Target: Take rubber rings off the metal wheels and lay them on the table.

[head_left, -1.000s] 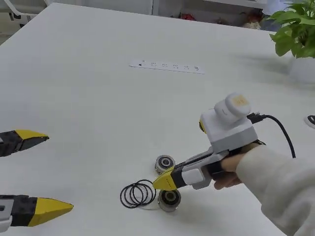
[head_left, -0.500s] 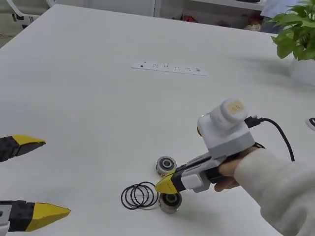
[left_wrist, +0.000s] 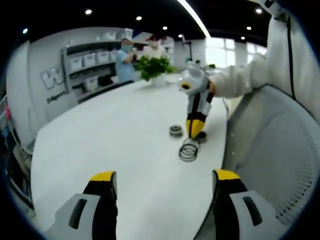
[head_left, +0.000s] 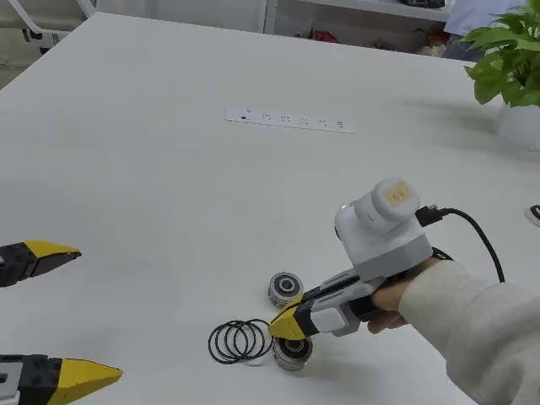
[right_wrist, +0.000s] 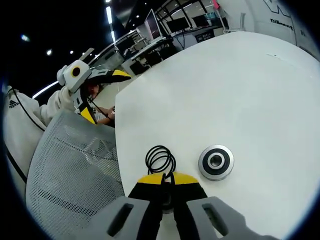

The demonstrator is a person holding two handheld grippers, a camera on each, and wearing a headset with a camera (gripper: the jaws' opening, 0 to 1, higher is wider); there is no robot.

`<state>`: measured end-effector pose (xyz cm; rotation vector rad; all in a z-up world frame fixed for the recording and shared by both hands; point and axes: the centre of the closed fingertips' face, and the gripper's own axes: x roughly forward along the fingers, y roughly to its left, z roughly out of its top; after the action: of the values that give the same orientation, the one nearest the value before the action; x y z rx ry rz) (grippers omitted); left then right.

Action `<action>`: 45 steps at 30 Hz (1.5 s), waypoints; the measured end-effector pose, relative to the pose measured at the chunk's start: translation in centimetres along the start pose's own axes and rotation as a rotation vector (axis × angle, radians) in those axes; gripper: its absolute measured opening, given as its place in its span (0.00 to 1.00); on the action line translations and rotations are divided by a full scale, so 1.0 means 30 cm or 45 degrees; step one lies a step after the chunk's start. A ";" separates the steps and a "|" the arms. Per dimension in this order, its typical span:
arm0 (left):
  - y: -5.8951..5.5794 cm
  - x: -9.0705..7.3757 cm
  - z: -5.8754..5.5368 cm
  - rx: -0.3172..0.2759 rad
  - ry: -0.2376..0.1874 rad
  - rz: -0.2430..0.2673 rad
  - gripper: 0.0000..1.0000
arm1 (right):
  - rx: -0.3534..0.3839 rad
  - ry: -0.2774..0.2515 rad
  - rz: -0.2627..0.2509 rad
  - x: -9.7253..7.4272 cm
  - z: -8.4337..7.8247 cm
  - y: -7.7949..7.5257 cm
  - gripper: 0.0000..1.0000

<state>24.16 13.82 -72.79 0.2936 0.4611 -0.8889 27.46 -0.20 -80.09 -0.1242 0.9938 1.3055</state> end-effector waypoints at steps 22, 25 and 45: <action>-0.016 0.004 -0.011 -0.004 0.004 -0.007 0.79 | -0.042 -0.045 -0.039 -0.008 0.025 -0.017 0.06; -0.017 0.005 -0.005 0.002 -0.001 -0.008 0.79 | -0.046 -0.090 -0.059 -0.034 0.053 -0.021 0.08; -0.050 -0.010 0.034 -0.005 -0.033 -0.009 0.86 | -0.112 -0.364 -0.122 -0.194 0.215 0.031 0.39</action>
<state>23.06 12.67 -71.85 0.2767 0.4404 -0.8975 30.54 -0.40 -71.93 -0.0497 0.6797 1.2392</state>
